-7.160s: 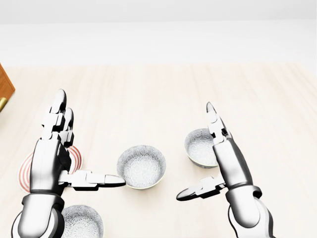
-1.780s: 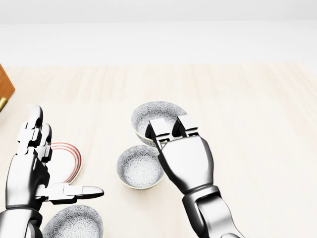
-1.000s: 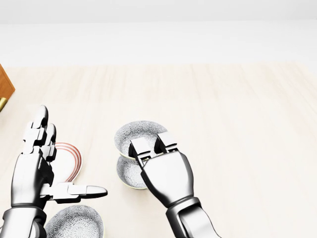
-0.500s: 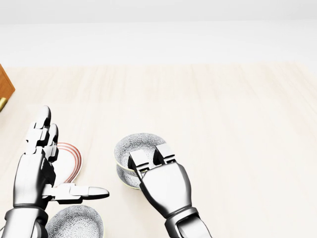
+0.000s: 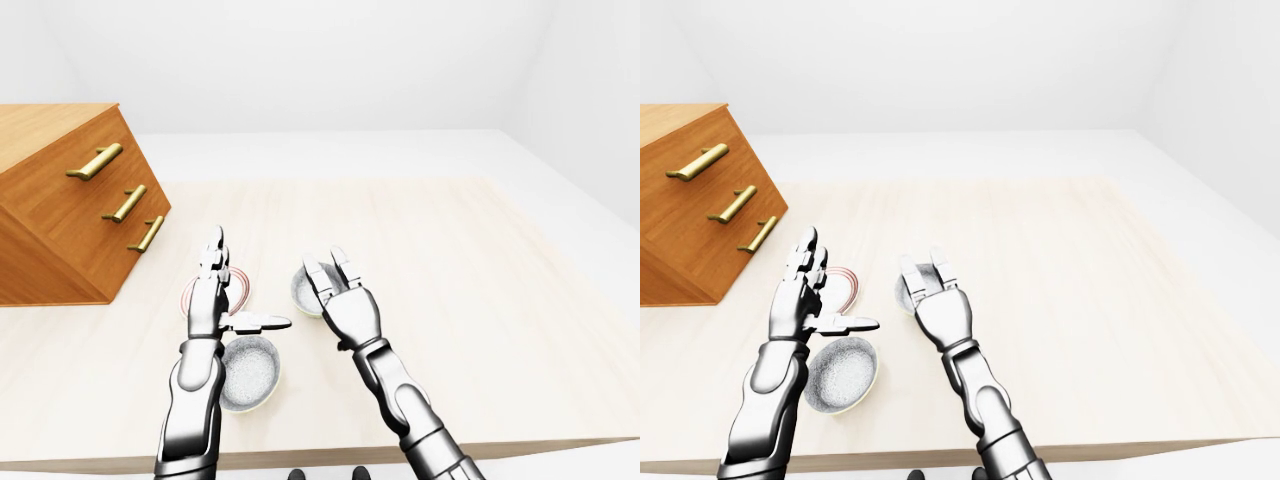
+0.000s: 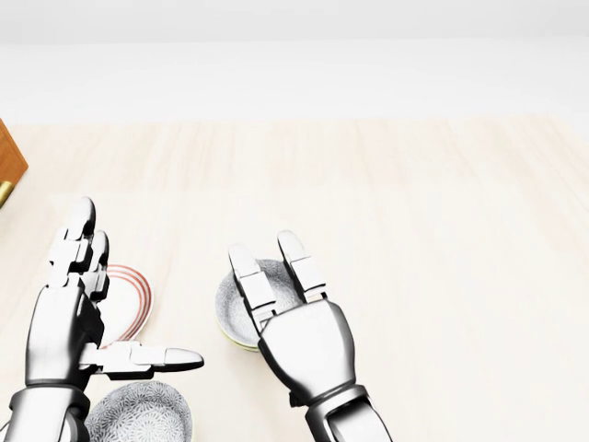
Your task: Stack the bowl at the front on the bowl in the middle.
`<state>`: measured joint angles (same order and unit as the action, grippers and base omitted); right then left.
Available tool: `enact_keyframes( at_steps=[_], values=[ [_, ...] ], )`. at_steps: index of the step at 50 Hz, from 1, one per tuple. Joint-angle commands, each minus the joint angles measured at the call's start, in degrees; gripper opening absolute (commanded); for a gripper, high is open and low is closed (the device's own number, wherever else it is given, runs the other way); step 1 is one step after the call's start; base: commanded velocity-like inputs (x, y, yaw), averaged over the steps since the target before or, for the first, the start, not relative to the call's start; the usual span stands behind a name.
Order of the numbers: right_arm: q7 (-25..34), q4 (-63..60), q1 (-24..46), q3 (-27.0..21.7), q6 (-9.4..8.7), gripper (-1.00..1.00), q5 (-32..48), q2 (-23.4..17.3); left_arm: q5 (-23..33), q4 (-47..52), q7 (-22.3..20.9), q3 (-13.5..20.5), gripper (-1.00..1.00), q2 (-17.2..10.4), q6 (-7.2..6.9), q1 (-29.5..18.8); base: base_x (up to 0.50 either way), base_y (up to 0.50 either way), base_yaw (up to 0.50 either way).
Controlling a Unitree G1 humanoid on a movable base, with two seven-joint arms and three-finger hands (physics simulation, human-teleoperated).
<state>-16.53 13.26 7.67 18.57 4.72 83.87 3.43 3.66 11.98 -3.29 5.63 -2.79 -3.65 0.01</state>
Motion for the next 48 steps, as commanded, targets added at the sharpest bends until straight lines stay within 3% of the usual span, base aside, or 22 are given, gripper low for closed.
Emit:
enact_keyframes(
  at_steps=[1,7,13,17,22,27,34,38,48],
  values=[
    [1.95,-4.37,-1.01,0.28,-0.15,1.00,0.16,-0.03,0.04,-0.10,0.03,-0.02,1.00,0.01,0.14,0.05,0.00,0.00,0.00],
    [3.09,-8.50,-1.73,-0.39,0.17,1.00,-1.83,-0.25,-0.01,0.05,0.07,-0.05,1.00,0.05,-0.08,0.01,0.00,0.00,0.00],
    [11.67,-22.07,-3.29,-2.87,-0.80,1.00,-10.26,-0.11,-0.22,0.12,0.17,0.01,1.00,0.05,-0.32,-0.12,0.00,0.00,0.00],
    [20.13,-35.40,-7.77,-4.61,-3.84,1.00,-19.02,-0.86,-0.27,0.53,0.26,-0.01,1.00,0.07,-0.67,-0.10,0.00,0.00,0.00],
    [29.00,-49.74,-12.65,-7.14,-9.72,1.00,-31.71,-1.97,-0.07,0.75,0.42,-0.33,1.00,0.18,-0.87,-0.16,0.00,0.00,0.00],
    [38.21,-63.91,-16.62,-12.79,-9.72,1.00,-49.77,-2.92,-0.23,1.28,0.43,-0.36,1.00,0.26,-1.20,-0.10,0.00,0.00,0.00],
    [38.84,-68.21,-18.67,-24.93,-9.72,1.00,-70.07,-3.26,-0.65,2.09,0.42,-0.01,1.00,0.19,-1.35,0.17,0.00,0.00,0.00],
    [38.89,-69.45,-19.92,-29.29,-9.72,1.00,-76.32,-2.71,-0.86,2.47,0.42,0.19,1.00,0.21,-1.35,0.42,0.00,0.00,0.00],
    [37.63,-66.82,-21.22,-31.38,-9.72,1.00,-80.71,-1.85,-1.62,3.23,0.14,0.93,1.00,0.19,-1.06,1.23,0.00,0.00,0.00]
  ],
)
